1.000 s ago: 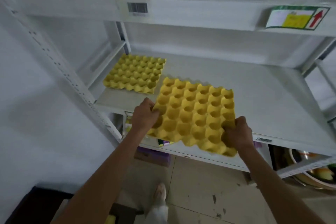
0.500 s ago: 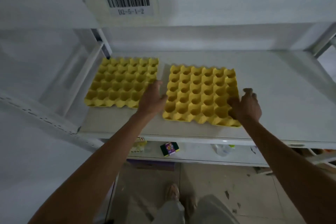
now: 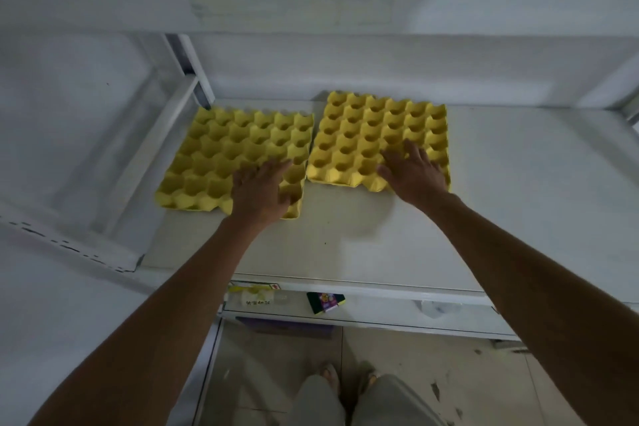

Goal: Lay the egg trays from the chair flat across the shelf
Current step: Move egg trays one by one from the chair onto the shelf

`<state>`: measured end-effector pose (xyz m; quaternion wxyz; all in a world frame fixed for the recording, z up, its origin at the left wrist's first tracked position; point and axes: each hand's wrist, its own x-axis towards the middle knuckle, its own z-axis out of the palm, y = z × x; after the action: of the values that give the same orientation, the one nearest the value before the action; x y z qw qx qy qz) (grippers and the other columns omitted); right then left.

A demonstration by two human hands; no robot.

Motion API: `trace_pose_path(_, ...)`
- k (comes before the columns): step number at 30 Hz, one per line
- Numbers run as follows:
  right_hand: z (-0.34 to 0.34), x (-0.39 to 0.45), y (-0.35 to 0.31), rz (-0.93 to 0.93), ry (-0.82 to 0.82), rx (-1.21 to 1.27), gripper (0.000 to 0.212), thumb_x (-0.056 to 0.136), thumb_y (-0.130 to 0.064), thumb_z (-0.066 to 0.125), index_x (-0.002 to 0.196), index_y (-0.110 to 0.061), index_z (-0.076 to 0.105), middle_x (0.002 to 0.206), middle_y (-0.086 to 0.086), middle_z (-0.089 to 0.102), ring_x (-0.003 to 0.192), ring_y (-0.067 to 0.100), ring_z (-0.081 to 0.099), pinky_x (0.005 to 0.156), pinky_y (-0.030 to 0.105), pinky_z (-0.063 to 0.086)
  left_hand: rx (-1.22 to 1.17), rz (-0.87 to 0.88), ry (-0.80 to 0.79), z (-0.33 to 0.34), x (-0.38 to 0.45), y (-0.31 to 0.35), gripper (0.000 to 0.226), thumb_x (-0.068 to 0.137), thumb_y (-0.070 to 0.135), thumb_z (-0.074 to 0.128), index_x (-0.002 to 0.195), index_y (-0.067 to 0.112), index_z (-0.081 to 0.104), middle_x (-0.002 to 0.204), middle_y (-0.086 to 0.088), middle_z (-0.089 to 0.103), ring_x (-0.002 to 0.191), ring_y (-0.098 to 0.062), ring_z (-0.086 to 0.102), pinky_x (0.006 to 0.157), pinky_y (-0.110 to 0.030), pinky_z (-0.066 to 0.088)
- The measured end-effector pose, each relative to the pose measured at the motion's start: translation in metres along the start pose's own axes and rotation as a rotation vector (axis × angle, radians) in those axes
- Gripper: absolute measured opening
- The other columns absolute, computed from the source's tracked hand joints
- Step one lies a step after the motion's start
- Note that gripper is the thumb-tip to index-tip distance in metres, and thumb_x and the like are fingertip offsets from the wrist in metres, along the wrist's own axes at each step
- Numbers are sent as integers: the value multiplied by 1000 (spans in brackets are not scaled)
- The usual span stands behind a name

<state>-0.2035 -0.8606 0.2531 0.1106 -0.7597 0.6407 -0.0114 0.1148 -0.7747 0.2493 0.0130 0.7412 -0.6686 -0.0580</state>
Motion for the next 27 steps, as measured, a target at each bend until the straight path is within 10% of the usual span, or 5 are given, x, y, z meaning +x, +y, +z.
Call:
trace_pose_path(20, -32, 32, -32, -95, 124, -59, 58, 99, -36, 49, 155, -22, 41, 168, 15, 25, 155, 36, 25, 126, 56, 18, 44, 17, -35, -31, 1, 1, 70, 91, 60, 57, 154, 41, 33, 160, -4, 38, 141, -41, 42, 114, -58, 35)
trace_pose_path(27, -16, -50, -112, -695, 183, -149, 57, 105, -32, 44, 156, -8, 41, 169, 18, 26, 157, 33, 23, 128, 49, 15, 41, -183, 189, -42, -120, 19, 64, 97, 56, 47, 156, 33, 39, 167, -3, 31, 152, -34, 31, 119, -49, 30)
